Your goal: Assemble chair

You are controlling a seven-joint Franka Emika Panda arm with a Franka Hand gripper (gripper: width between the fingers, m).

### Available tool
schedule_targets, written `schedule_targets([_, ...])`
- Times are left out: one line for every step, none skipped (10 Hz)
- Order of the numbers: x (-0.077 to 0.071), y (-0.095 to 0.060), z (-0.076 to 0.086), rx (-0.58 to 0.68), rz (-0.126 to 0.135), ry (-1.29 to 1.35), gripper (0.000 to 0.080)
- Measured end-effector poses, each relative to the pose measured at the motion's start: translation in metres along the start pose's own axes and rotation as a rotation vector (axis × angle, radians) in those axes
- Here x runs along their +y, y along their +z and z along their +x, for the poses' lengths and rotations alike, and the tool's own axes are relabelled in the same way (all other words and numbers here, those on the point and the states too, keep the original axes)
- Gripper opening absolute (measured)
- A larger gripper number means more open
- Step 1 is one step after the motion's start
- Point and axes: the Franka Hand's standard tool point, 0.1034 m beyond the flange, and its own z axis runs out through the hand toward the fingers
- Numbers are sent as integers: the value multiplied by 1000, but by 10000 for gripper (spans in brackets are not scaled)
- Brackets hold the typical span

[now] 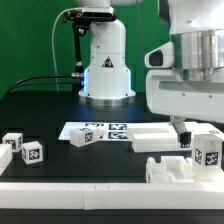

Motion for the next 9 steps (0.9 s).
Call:
schedule_targets([2, -1, -3, 1, 0, -53, 644])
schedule_targets([3, 0, -2, 2, -2, -116, 644])
schedule_targets([4, 0, -1, 3, -3, -174, 649])
schedule_targets([2, 1, -3, 19, -15, -350, 649])
schedule_targets([-2, 2, -10, 42, -27, -567, 649])
schedule_targets([-4, 3, -13, 44, -33, -719, 649])
schedule_targets([-3, 3, -12, 43, -27, -651, 649])
schedule_targets([-2, 3, -11, 43, -29, -651, 541])
schedule_targets([-2, 3, -11, 42, -27, -619, 541])
